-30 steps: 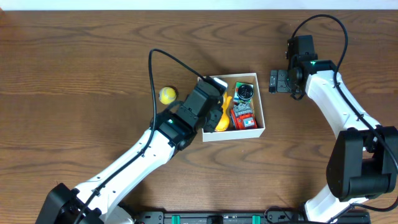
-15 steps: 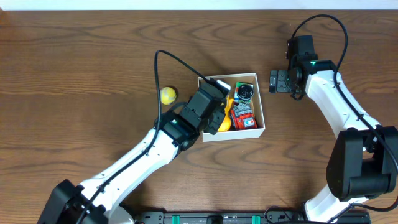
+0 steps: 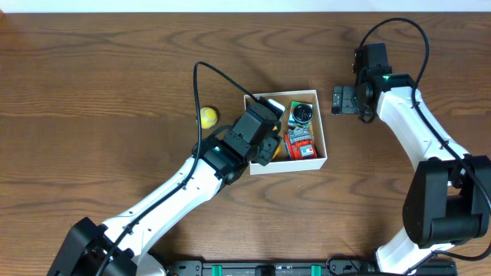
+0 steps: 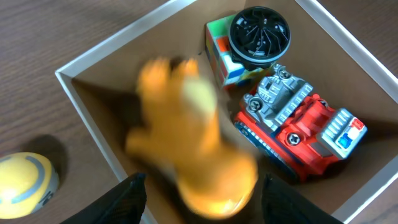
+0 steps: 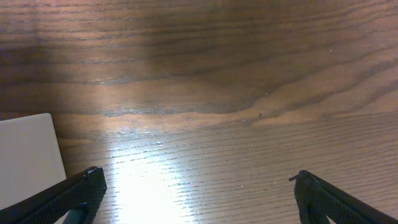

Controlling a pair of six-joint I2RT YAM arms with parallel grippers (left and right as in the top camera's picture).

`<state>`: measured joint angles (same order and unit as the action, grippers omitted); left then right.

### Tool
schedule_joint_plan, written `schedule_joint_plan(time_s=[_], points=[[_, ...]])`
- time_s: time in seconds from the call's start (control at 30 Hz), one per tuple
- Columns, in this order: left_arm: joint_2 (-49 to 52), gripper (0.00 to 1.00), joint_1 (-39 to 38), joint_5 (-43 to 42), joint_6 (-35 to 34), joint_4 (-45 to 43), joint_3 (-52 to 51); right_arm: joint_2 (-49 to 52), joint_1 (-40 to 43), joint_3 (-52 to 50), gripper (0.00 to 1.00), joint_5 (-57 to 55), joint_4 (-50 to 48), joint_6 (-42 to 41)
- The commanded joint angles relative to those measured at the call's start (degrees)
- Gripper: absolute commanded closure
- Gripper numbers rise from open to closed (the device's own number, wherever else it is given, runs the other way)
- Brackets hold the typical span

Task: Pack container

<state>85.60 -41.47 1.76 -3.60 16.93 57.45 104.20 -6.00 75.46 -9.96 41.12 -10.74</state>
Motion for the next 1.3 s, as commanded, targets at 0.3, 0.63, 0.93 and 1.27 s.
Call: schedule_joint_plan(time_s=[0.3, 0.63, 0.93, 1.27], points=[[-5.9, 0.39, 0.11, 16.55, -5.11, 1.92, 0.66, 0.28, 0.37, -0.04, 0.01, -0.55, 0.02, -0.98], [-9.62, 0.37, 10.49, 19.08, -15.63, 8.72, 0.63, 0.28, 0.35, -0.04, 0.01, -0.55, 0.02, -0.98], [-6.47, 0.36, 18.05, 17.55, -13.55, 5.29, 0.63, 0.28, 0.35, -0.04, 0.01, -0.55, 0.02, -0.98], [3.63, 0.02, 18.34, 16.92, -4.96, -2.14, 0.63, 0.28, 0.35, -0.04, 0.01, -0.55, 0.02, -0.98]])
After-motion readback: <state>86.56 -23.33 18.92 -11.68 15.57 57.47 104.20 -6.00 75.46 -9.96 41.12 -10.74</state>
